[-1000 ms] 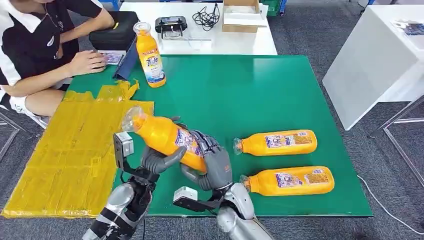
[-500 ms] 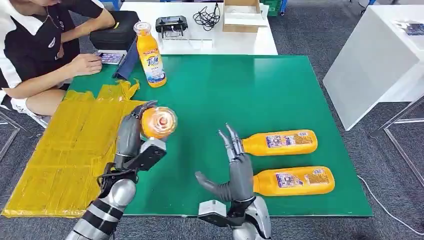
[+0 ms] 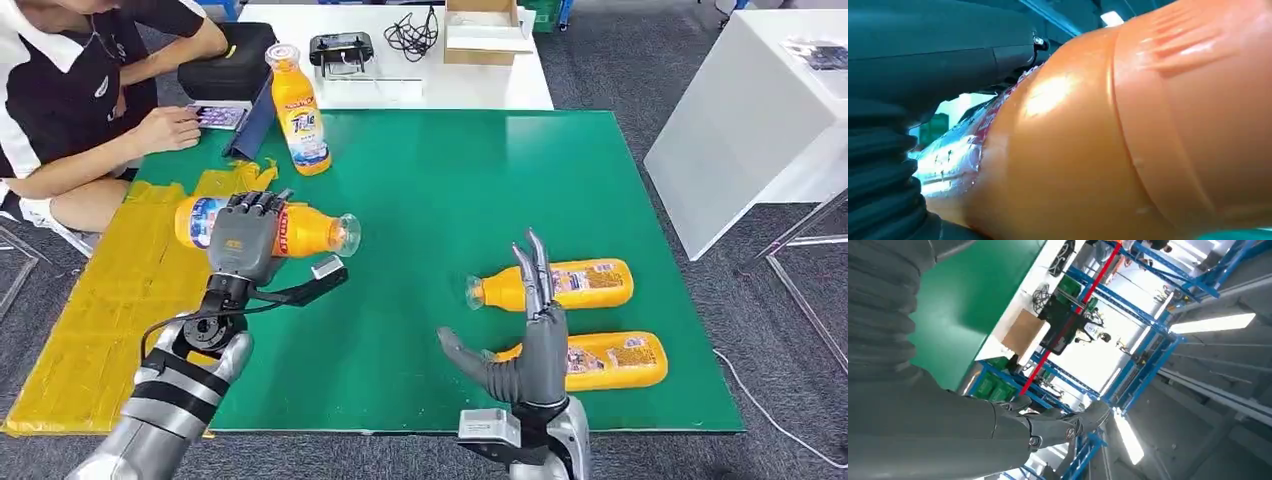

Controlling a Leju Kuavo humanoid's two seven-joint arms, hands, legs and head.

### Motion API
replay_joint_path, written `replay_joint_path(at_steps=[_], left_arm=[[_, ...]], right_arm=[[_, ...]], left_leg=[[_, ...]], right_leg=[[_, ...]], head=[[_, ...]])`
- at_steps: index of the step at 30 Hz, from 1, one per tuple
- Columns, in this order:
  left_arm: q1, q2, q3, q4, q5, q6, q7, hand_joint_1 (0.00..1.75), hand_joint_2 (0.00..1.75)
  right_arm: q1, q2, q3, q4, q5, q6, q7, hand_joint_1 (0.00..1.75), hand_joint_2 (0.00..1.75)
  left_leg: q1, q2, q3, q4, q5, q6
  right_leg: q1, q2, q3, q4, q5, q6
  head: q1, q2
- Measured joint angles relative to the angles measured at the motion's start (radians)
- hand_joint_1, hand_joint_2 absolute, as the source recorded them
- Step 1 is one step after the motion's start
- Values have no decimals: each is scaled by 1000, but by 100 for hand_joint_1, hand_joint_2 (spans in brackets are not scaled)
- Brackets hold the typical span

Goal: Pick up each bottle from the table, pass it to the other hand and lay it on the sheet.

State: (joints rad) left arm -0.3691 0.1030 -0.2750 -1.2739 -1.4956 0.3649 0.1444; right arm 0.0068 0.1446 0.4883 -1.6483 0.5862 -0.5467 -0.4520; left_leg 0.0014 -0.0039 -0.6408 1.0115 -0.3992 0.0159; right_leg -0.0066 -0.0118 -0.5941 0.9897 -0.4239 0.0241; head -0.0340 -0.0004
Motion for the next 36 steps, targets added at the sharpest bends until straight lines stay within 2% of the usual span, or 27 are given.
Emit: replay_joint_path(at_steps=[5, 11, 18, 19, 20, 21, 22, 36], left_arm=[[-50, 16, -2, 122, -50, -94, 66, 175, 175], [-97, 13, -17, 320, -53, -100, 176, 175, 175], [-135, -9, -12, 516, -54, -103, 219, 175, 175], [-143, -11, -10, 533, -54, -103, 222, 143, 175], [-152, -14, -8, 550, -54, -104, 223, 19, 175], [-159, -15, -8, 563, -54, -105, 223, 19, 175], [-166, -16, -6, 576, -54, -106, 223, 0, 175], [-185, -41, 44, 635, -42, -36, 146, 0, 175]], right_arm=[[9, -2, -18, -37, 55, -7, 17, 0, 175], [12, -8, -48, -59, 101, 3, 57, 0, 175], [11, -11, -56, -59, 168, 45, 97, 0, 175], [11, -11, -56, -59, 171, 46, 100, 0, 175], [11, -12, -56, -58, 173, 46, 104, 0, 175], [11, -12, -56, -58, 174, 47, 106, 0, 175], [11, -12, -56, -57, 175, 48, 108, 0, 175], [9, -33, -62, -32, 242, 66, 182, 0, 175]], left_leg=[[0, 0, 0, 0, 0, 0], [0, 0, 0, 0, 0, 0], [0, 0, 0, 0, 0, 0], [0, 0, 0, 0, 0, 0], [0, -1, 0, 0, 0, 0], [0, -1, 0, 0, 0, 0], [0, -1, 0, 0, 0, 0], [0, -1, 2, 0, 0, 0]], right_leg=[[0, 0, 0, 0, 0, 0], [0, 0, 0, 0, 0, 0], [0, 0, 0, 0, 0, 0], [0, 0, 0, 0, 0, 0], [0, 0, 1, 0, 0, 0], [0, 0, 1, 0, 0, 0], [0, 0, 1, 0, 0, 0], [0, 0, 3, 0, 0, 0]], head=[[0, 0], [0, 0], [0, 0], [0, 0], [0, 0], [0, 0], [0, 0], [0, 0]])
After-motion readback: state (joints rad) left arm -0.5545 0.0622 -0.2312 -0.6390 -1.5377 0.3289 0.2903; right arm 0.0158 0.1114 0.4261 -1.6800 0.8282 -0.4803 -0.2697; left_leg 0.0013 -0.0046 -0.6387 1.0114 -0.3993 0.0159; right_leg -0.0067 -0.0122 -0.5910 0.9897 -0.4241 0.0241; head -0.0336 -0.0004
